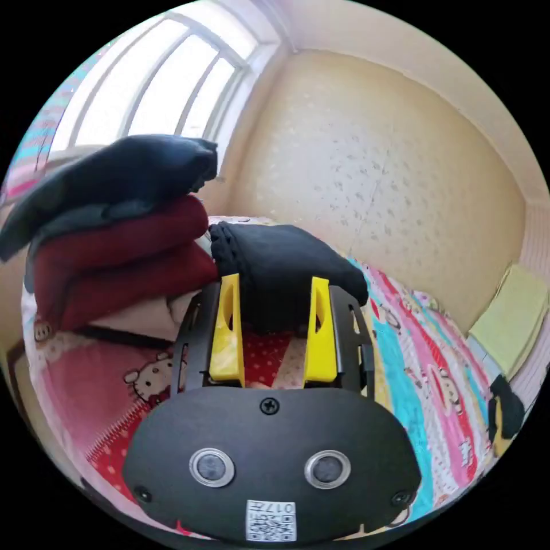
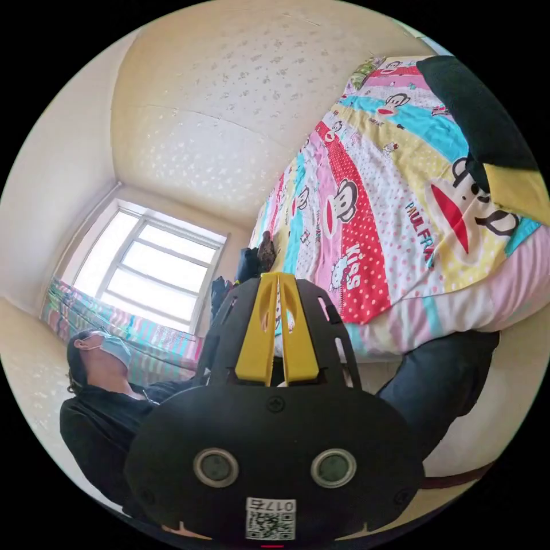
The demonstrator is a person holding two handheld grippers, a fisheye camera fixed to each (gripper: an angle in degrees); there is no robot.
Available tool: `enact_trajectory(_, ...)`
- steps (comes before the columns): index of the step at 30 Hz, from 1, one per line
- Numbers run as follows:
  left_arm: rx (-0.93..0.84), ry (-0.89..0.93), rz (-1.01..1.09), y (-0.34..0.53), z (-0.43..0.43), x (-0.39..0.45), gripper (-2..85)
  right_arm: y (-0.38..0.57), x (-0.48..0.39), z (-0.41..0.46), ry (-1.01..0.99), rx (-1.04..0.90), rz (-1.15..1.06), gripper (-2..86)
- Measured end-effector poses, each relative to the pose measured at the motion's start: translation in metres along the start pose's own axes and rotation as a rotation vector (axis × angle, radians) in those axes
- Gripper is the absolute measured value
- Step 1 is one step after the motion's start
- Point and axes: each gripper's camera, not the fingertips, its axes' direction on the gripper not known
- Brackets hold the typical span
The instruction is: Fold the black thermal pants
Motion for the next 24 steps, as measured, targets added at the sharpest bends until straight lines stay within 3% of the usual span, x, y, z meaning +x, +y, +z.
enact_trajectory(4, -0.019, 0.017, -0.245, -0.029, -0.005, -0.040, 8.7, -0.008, -0.010, 0.032, -0.008, -0.081, -0.060, 2.5)
enact_trajectory(8, -0.017, 0.108, -0.197, -0.055, -0.014, -0.053, 6.2, -0.013, -0.017, 0.070, -0.024, -0.202, -0.152, 1.5)
enact_trajectory(12, -0.152, 0.663, -0.321, -0.082, -0.006, -0.089, 2.5, -0.017, -0.019, 0.106, -0.166, -0.254, -0.195, 2.7)
enact_trajectory(15, -0.274, 0.799, -0.036, -0.099, -0.011, -0.046, 0.6, -0.022, -0.027, 0.132, -0.234, -0.260, -0.231, 3.7)
enact_trajectory(16, -0.275, 1.064, 0.134, -0.101, -0.019, -0.020, 0.1, -0.022, -0.034, 0.140, -0.239, -0.254, -0.261, 3.9)
enact_trajectory(18, -0.300, 1.487, 0.170, -0.099, -0.030, 0.020, -0.2, -0.020, -0.047, 0.150, -0.228, -0.240, -0.328, 4.3)
enact_trajectory(20, -0.419, 1.422, 0.196, -0.090, -0.043, 0.056, -0.3, -0.017, -0.065, 0.159, -0.195, -0.219, -0.415, 4.6)
enact_trajectory(22, -0.393, 0.974, 0.319, -0.085, -0.069, 0.065, 0.1, -0.017, -0.072, 0.159, -0.213, -0.202, -0.423, 4.7)
enact_trajectory(24, -0.207, 0.655, 0.209, -0.094, -0.090, 0.034, 0.8, -0.020, -0.074, 0.154, -0.295, -0.213, -0.423, 4.8)
